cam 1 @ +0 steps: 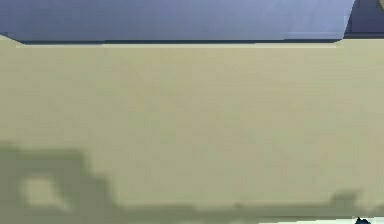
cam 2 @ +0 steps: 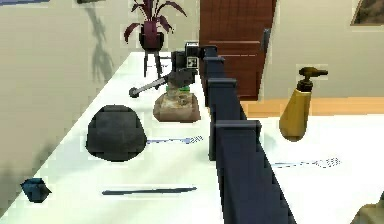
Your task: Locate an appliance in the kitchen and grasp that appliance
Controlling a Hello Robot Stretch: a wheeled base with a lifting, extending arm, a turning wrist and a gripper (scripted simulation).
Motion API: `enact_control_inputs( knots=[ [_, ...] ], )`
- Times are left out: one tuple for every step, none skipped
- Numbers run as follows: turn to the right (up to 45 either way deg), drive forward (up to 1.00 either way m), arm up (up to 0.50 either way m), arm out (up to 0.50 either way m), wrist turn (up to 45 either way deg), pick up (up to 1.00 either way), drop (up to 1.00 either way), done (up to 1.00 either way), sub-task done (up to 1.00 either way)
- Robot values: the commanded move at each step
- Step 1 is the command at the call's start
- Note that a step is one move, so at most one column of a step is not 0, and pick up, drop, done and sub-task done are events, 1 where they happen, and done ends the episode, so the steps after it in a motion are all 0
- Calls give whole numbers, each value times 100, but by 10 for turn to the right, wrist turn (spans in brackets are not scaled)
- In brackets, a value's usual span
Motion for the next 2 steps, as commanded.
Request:
enact_control_inputs(
  knots=[
    [0,0,0,0,420,0,0,0,0],
    [0,0,-14,0,0,0,0,0,0]
  ],
)
